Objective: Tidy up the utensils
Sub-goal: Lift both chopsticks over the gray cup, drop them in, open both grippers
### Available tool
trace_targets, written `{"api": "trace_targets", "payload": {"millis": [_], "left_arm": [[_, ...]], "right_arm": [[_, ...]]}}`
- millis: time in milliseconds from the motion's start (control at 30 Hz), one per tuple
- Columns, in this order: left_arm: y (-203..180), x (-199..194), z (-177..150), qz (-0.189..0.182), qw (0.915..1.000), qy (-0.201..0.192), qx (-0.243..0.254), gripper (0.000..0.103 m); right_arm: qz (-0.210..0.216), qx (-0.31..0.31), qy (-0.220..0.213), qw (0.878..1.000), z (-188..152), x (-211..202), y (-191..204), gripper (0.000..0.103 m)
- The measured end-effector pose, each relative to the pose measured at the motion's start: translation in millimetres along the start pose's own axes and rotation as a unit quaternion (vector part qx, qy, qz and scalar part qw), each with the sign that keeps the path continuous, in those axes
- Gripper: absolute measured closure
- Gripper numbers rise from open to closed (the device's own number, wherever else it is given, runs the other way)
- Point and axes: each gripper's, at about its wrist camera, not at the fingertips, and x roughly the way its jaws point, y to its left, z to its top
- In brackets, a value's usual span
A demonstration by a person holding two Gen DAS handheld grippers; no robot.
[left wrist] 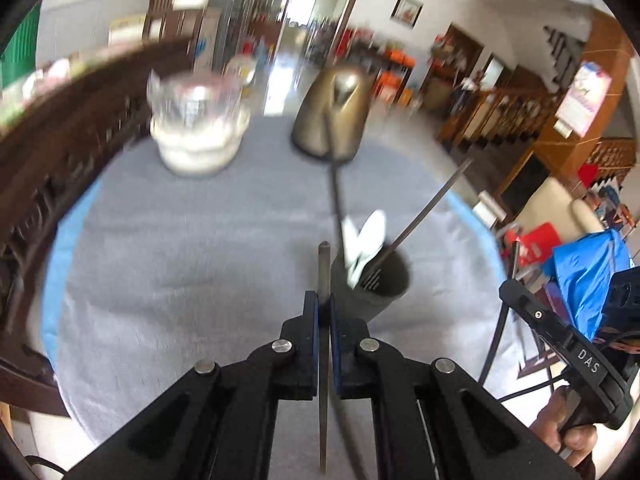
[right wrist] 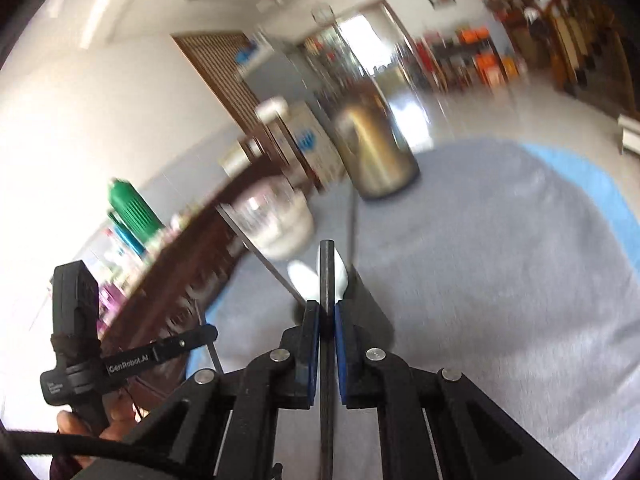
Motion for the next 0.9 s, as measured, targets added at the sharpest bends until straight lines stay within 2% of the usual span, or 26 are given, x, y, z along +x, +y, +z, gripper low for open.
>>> {"api": "trace_targets", "payload": {"millis": [300, 467, 633, 800, 900], "left_arm": [[-20.9, -34.1, 37.5, -0.018, 0.995, -0.097, 0.013, 0.097], [-33.7, -56.1, 56.7, -0.018, 0.9889, -0.147, 0.019, 0.098], [-43.5, -66.0, 71.4, -0.005, 0.977, -0.211, 0.027, 0.098], [-51.9, -47.5, 80.4, 0.017, 0.9668, -0.252, 0.036, 0.097], [-52.9, -28.9, 79.0, 0.023, 0.9646, -0.26, 0.036, 0.097]], "right_arm": [[0.017, -0.037, -0.136, 0.99, 24.8, -39.1, 37.8, 0.095], [-0.001, -0.077, -0.223, 0.972, 37.7, -45.8, 59.7, 0.095], [-0.036, -0.091, -0.295, 0.95, 52.4, -34.2, 74.1, 0.095], [-0.064, -0.088, -0.336, 0.935, 65.2, -11.7, 86.5, 0.095], [-0.079, -0.093, -0.337, 0.934, 69.4, 8.5, 90.7, 0.095]]}}
